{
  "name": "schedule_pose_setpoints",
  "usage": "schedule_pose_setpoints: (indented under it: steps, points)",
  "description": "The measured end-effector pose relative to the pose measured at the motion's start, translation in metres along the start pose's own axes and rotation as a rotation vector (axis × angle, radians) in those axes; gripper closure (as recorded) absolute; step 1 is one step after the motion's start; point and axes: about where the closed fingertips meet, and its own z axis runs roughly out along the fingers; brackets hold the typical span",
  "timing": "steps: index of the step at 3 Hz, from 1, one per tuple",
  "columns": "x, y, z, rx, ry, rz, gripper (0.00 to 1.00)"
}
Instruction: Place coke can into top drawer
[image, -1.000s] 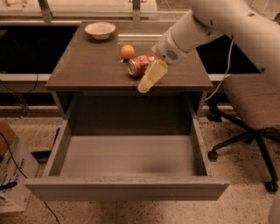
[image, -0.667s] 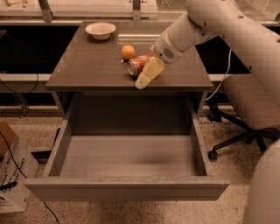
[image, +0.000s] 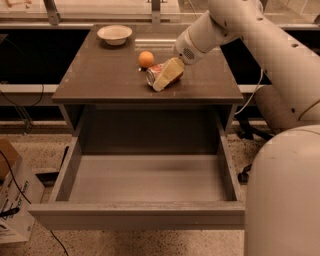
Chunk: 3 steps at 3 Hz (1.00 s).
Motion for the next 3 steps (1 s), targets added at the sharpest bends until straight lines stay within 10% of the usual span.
schedule_pose_setpoints:
  steps: [2,3]
  points:
    - [-0.004,-0.015,0.038,-0.061,0.048,-0.036,0.00]
    - [0.000,-0.013,0.047,-0.082,0.075,-0.042,0.17]
